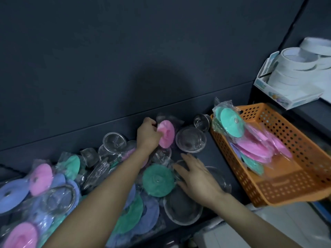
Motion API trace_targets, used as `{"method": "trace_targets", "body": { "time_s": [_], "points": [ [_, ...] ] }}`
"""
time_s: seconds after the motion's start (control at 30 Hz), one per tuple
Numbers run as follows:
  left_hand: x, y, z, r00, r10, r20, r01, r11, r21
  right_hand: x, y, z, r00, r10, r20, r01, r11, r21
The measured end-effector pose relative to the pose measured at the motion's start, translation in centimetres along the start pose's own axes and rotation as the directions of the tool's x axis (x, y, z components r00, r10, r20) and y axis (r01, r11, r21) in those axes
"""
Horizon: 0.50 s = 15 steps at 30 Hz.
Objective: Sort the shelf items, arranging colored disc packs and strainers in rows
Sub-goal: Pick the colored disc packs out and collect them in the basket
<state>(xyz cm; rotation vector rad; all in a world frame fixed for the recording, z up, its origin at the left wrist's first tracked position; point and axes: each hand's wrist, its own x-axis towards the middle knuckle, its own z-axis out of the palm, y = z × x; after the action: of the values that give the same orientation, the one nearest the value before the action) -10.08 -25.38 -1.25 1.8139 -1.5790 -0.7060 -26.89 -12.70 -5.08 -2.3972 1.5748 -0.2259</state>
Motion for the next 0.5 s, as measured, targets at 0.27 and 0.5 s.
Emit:
{"method": "trace_targets", "body": {
  "time_s": [0.27,0.5],
  "points": [
    [-4.1,-1.9,-6.4,0.982,-0.041,-0.183,0.024,0.995,-0.094,-1.5,-0.9,-0.5,0.996,-0.084,0.004,0.084,0.996,0.032],
    [-8.4,-4.0,-10.4,0.95,-0.078,-0.302,0.017,0.98,-0.198,-1.7,-0.8,-0.1,0.998,-0.052,0.047,0.058,0.989,-0.137]
  ]
}}
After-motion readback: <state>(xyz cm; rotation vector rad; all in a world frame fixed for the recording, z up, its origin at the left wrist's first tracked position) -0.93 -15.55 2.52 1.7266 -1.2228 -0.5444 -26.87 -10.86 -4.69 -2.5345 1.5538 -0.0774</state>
